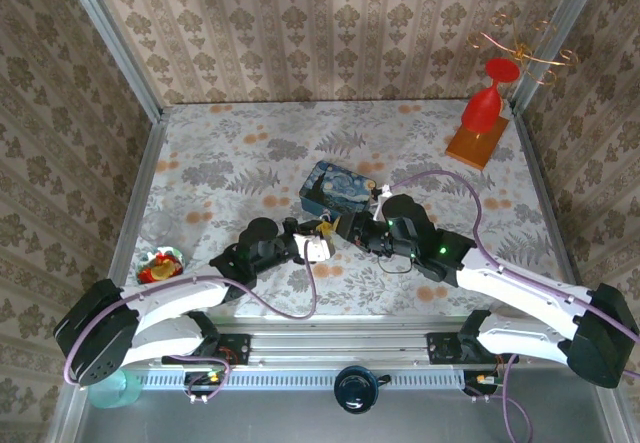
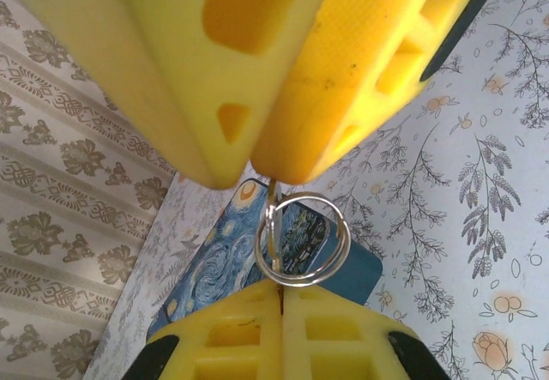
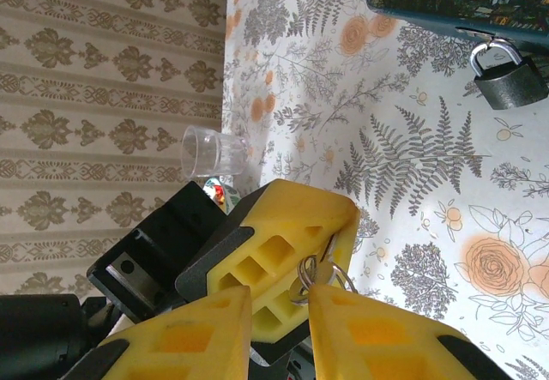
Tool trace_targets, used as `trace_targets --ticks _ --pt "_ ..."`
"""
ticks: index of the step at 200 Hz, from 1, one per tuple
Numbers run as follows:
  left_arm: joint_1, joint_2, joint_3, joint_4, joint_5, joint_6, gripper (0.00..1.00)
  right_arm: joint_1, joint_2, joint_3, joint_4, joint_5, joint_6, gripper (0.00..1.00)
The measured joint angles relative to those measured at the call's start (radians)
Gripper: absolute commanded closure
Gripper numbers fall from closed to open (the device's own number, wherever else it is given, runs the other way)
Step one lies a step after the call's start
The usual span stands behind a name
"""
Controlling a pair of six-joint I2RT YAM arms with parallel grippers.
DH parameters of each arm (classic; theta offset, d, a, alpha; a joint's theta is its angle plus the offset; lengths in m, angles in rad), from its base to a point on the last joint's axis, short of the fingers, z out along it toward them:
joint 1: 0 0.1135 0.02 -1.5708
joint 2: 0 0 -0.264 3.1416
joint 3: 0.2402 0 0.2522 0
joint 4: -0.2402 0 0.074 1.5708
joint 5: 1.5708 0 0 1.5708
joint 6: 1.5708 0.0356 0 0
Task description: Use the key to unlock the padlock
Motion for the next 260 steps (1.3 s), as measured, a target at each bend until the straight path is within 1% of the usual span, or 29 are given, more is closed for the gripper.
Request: trace_targets --ticks 46,74,144,167,194,206,226,240,260 --pt "-0.01 0.0 0.0 0.012 -0.005 0.0 1.0 0.0 0.019 0.006 -0.045 0.005 0.014 0.69" --pt "-0.011 0.0 0.0 0.017 -0.003 0.0 1.0 0.0 0.019 0.02 -0.068 0.013 0.014 0.69" --pt "-0.011 0.0 0.0 0.016 0.005 0.0 1.0 0.0 0.031 0.021 -0.048 0.013 0.023 0.88" --pt "-0.011 0.0 0.0 0.016 0.002 0.0 1.0 0.0 0.031 0.021 -0.048 0.013 0.023 0.91" --pt "-0.011 0.0 0.0 0.016 -0.004 0.0 1.0 0.0 0.031 0.021 -0.048 0.013 0.018 0.97" --pt "-0.011 -0.002 0.0 0.016 -0.008 0.0 0.92 0.0 0.031 0.021 -0.047 0.014 0.01 1.0" --pt "-0.011 -0.014 0.0 0.014 -0.019 -0.016 0.72 -0.002 0.03 0.019 -0.034 0.016 -0.024 1.0" --pt "-0.008 -0.049 0.0 0.004 -0.028 -0.07 0.59 -0.011 0.02 0.006 -0.001 0.016 -0.064 1.0" --pt "0.019 -0.135 -0.001 -0.008 -0.029 -0.209 0.53 -0.043 -0.024 -0.045 0.071 0.026 -0.119 1.0"
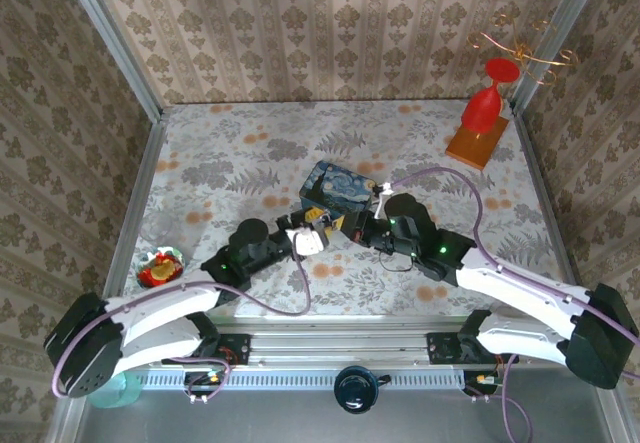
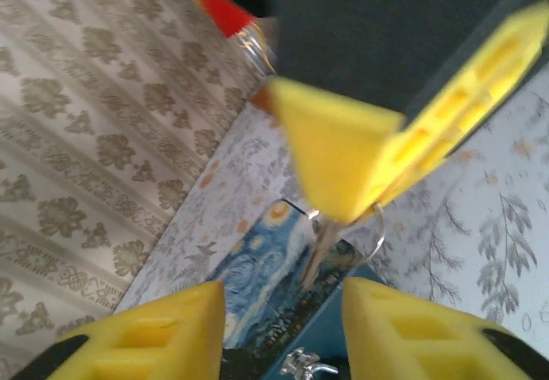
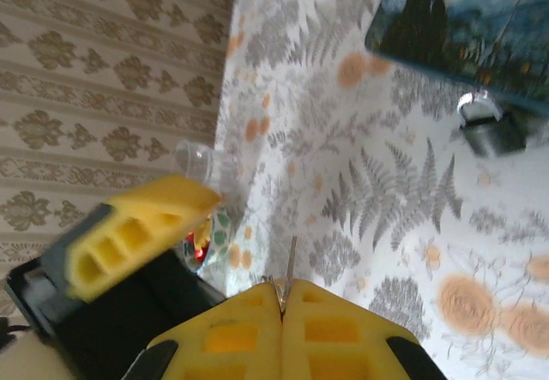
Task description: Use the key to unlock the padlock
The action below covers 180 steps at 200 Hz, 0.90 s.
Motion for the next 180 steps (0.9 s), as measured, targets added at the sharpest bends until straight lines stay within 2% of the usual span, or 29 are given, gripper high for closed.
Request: trace_targets --ticks 15,39,69,97,135,180 --pt "0.039 -0.071 0.0 -0.011 0.009 -0.134 0.5 -0.023 -0.045 -0.061 0.07 0.019 -0.047 1.0" --pt "0.097 -0.143 0.002 -0.03 0.016 -0.415 0.52 -0.032 -0.077 -0.16 0.236 0.046 -0.11 1.0" --pt "0.115 -0.113 0.022 -0.053 0.018 -0.778 0.51 -0.007 -0.044 -0.252 0.481 0.06 -0.168 1.0" --pt "0.121 -0.057 0.022 -0.003 0.074 -1.03 0.51 0.027 0.016 -0.289 0.711 0.056 -0.214 1.0" --pt "0.128 -0.009 0.022 0.111 0.159 -1.233 0.52 0.04 0.065 -0.31 0.887 0.043 -0.26 1.0" --pt "0.135 0.072 0.028 0.264 0.24 -1.366 0.61 0.058 0.065 -0.309 0.968 0.028 -0.306 1.0"
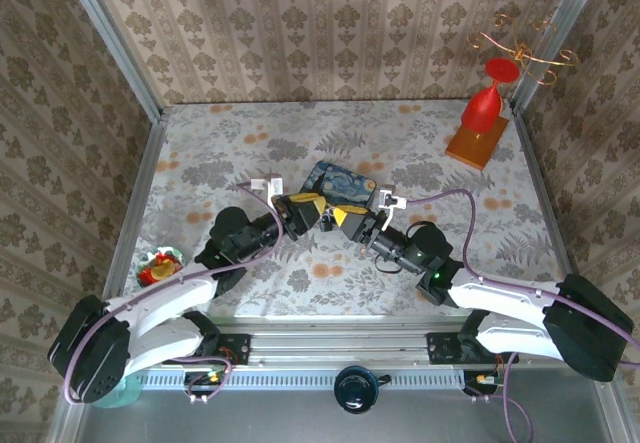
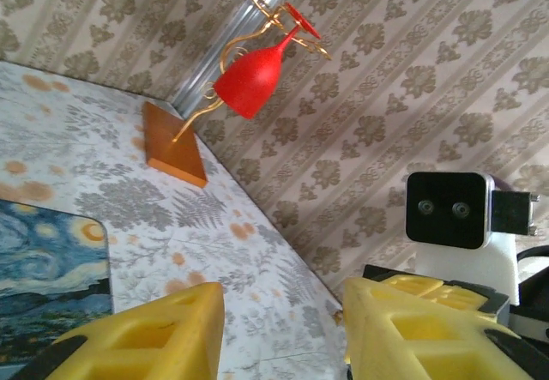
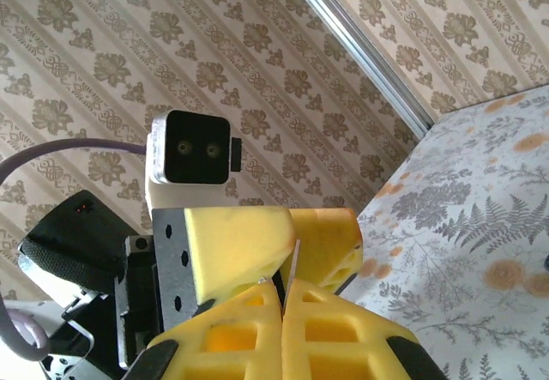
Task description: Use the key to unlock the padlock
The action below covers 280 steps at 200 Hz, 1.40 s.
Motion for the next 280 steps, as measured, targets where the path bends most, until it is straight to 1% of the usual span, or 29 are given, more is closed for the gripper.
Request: trace_targets --ticks 35,48,61,75,86,113,135,174,197,205,221,247,261,269,280 --pt "0.0 0.057 0.019 0.092 0.051 -0.067 0.69 0.007 0.0 0.0 0.022 0.0 -0.01 1.0" --pt "0.0 0.072 0.026 0.117 0.066 -0.085 0.75 0.008 0.0 0.0 0.026 0.0 -0.01 1.0" --pt "0.0 0.082 0.029 0.135 0.076 -0.097 0.79 0.008 0.0 0.0 0.026 0.001 -0.01 1.0" --pt "0.0 0.089 0.029 0.154 0.087 -0.111 0.89 0.008 0.0 0.0 0.026 0.001 -0.011 1.0" --pt "0.0 0.09 0.029 0.167 0.093 -0.111 0.93 0.008 0.0 -0.002 0.026 0.005 -0.013 1.0" --pt "0.001 0.09 0.032 0.18 0.108 -0.123 1.0 0.009 0.0 -0.015 0.032 0.014 -0.013 1.0" --pt "0.004 0.09 0.037 0.179 0.114 -0.124 1.0 0.009 0.0 -0.015 0.033 0.018 -0.013 1.0" --pt "0.005 0.092 0.052 0.151 0.116 -0.121 0.83 0.011 -0.005 -0.015 0.034 0.029 -0.013 1.0" --pt "-0.003 0.101 0.056 0.149 0.118 -0.116 0.79 0.013 -0.011 -0.015 0.034 0.034 -0.014 1.0" --pt "-0.008 0.103 0.058 0.148 0.118 -0.116 0.81 0.013 -0.011 -0.015 0.033 0.036 -0.015 1.0" --pt "-0.011 0.108 0.068 0.13 0.121 -0.109 0.9 0.013 -0.011 -0.015 0.034 0.039 -0.017 1.0" --pt "-0.014 0.105 0.079 0.126 0.117 -0.105 1.0 0.013 -0.005 -0.016 0.029 0.056 -0.024 1.0" --pt "-0.014 0.102 0.083 0.116 0.115 -0.098 1.0 0.013 -0.005 -0.016 0.03 0.058 -0.025 1.0" --pt "-0.014 0.099 0.084 0.108 0.114 -0.093 1.0 0.013 -0.005 -0.016 0.029 0.061 -0.026 0.93" --pt "-0.014 0.09 0.084 0.091 0.11 -0.082 1.0 0.013 -0.005 -0.016 0.024 0.063 -0.029 0.8"
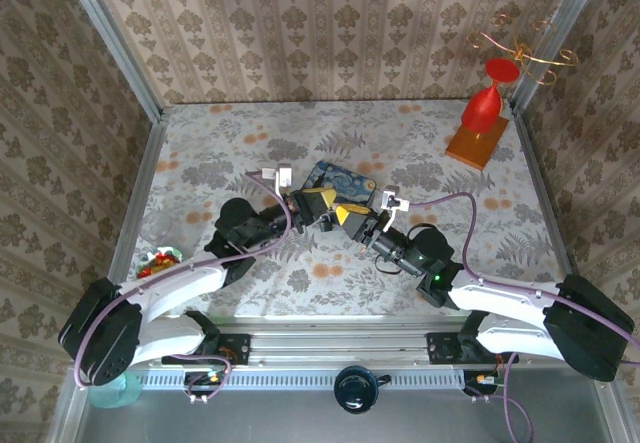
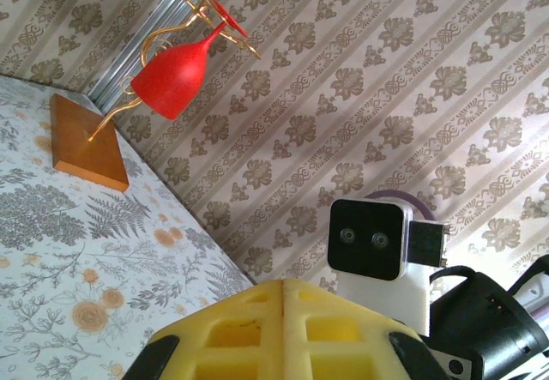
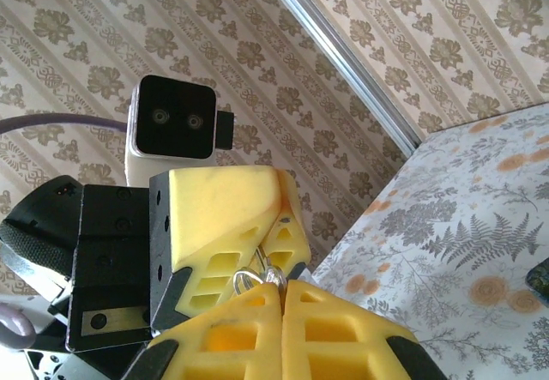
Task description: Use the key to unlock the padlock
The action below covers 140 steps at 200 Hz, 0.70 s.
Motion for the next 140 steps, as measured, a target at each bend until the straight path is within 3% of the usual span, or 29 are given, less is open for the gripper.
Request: trace_targets --ticks 23,52,90,140 --pt "0.002 -0.041 0.011 -0.111 -0.007 0.065 1.0 0.0 -0.014 0.001 -0.053 0.013 -0.007 0.52" --pt "0.007 -0.095 0.129 -0.43 -0.074 0.254 1.0 -0.008 -0.096 0.01 -0.22 0.037 -0.034 0.34" --pt "0.008 -0.12 0.299 -0.763 -0.211 0.498 1.0 -0.045 -0.222 0.01 -0.371 0.062 -0.049 0.34" --pt "-0.046 -0.08 0.363 -0.993 -0.333 0.623 1.0 -0.124 -0.246 0.017 -0.504 -0.011 -0.008 0.36"
